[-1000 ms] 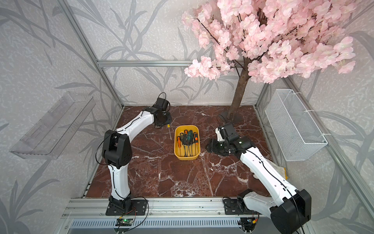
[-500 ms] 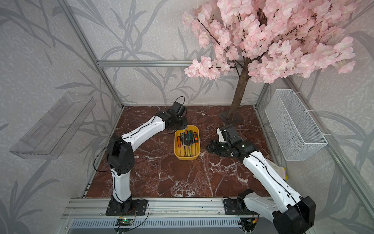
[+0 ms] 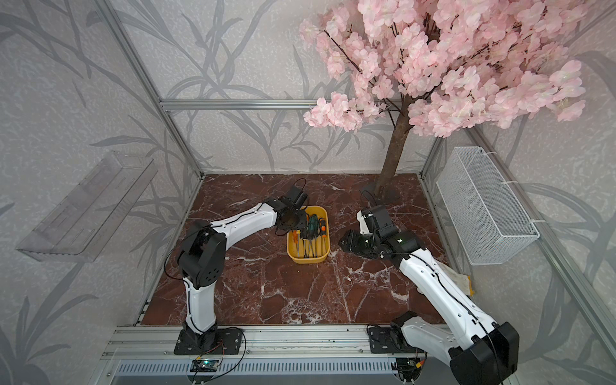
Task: Put the screwdriver on the desktop into the storage box
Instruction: Place the screwdriver in the storage box, then reset both arms
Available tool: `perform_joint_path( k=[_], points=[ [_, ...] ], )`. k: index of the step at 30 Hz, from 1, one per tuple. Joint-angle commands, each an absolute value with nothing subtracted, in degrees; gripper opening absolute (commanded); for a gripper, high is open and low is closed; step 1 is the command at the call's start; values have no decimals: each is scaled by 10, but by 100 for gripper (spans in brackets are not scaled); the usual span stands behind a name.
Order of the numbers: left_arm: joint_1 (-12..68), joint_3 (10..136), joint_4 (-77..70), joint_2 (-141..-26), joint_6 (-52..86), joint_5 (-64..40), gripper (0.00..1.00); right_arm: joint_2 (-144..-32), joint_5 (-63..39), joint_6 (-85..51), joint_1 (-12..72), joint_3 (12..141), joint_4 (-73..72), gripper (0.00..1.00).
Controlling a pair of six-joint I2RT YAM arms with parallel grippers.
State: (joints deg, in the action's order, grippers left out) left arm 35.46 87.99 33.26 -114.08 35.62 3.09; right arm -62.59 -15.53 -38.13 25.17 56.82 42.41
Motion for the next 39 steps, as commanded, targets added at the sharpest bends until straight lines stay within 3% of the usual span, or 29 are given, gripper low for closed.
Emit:
perform_joint_path(
  k=[1,6,11,16,18,20,22,27,32,39],
  points=[
    [357,876,311,-1154,359,42,20,-626,-156,-385,253,561,416,62],
    [357,886,315,-1146,359,44,44,-634,-157,-384,253,562,413,63],
    [357,898,322,-1119,353,62,48,-656,-159,-378,253,568,405,63],
    [357,887,321,-1073,346,92,73,-687,-132,-371,252,584,378,66],
    [356,876,321,-1054,342,109,85,-705,-123,-365,244,590,357,70],
    [355,862,322,-1035,340,127,95,-731,-120,-364,228,608,352,100],
    [351,847,331,-1014,351,159,99,-759,-108,-358,213,635,351,99],
    [319,793,324,-962,336,194,100,-791,-77,-334,181,670,329,99],
    [239,692,252,-885,302,254,100,-774,79,-266,161,623,237,99],
    [153,446,-13,-745,169,387,100,-729,315,-154,137,441,-27,99]
  ],
)
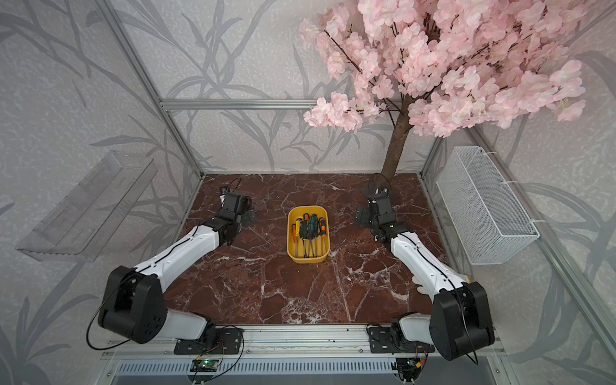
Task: Put the screwdriver on the desktop into the storage box
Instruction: Reset both arms
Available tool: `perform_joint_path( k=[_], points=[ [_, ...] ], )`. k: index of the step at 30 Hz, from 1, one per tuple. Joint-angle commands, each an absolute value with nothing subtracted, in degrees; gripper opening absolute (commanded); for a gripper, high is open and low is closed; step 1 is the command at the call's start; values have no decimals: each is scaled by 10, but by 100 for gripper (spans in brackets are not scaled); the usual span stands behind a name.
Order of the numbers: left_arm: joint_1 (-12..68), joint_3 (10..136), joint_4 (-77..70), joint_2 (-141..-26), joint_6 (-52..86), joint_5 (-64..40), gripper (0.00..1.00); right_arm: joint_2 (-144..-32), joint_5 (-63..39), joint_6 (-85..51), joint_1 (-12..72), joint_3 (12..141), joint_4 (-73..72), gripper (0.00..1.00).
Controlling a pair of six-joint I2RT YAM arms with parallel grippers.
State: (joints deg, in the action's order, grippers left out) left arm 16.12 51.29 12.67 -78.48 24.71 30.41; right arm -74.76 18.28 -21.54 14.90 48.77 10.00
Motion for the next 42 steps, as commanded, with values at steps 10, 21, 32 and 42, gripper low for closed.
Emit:
perform_joint_path(
  k=[10,21,32,42],
  points=[
    [67,244,-306,-732,108,395,100,-750,416,-36,88,250,-325,99],
    [63,172,-606,-831,55,346,100,-865,251,-26,59,181,-597,99],
    [54,171,-637,-857,22,246,100,-925,212,-1,63,176,-660,99],
    [48,122,-760,-886,9,207,100,-926,211,-2,62,182,-653,99]
  ],
)
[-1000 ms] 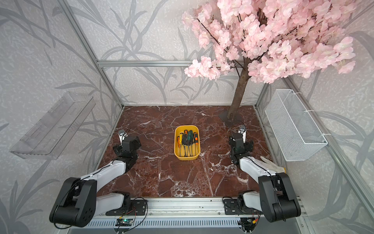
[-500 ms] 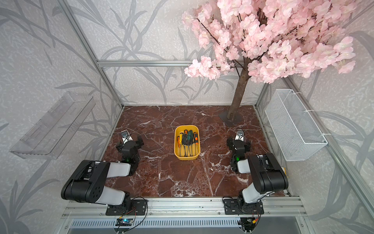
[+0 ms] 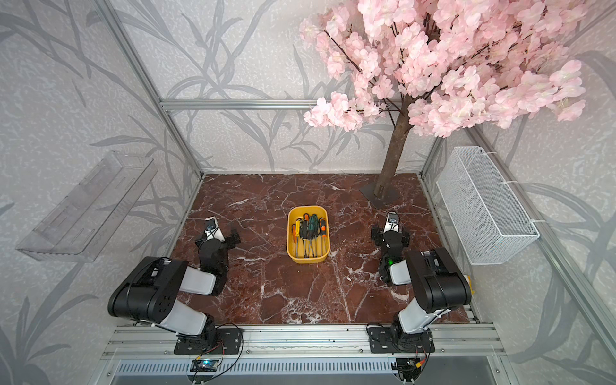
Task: Put the screwdriver on the desktop into the storage box
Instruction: Reset both arms
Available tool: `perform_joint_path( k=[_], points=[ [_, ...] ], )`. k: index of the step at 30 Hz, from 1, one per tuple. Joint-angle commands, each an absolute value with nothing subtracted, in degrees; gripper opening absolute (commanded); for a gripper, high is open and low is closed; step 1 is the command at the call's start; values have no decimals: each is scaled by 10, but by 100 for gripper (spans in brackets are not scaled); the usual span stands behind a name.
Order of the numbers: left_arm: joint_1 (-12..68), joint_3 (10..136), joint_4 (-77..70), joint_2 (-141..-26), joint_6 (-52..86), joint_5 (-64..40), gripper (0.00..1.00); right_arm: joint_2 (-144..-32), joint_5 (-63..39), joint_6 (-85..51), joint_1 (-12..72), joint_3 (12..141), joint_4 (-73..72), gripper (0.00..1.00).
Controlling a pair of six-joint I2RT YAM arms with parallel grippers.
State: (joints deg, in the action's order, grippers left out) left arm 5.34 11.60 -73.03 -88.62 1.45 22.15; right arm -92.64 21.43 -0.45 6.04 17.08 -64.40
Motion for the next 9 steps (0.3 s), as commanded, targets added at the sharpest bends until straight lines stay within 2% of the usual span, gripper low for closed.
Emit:
perform_joint_path(
  k=[1,9],
  points=[
    [48,133,-720,-875,12,205,100,-924,204,-6,58,190,-633,99],
    [47,133,-716,-871,13,202,100,-918,186,-17,46,196,-612,99]
  ],
)
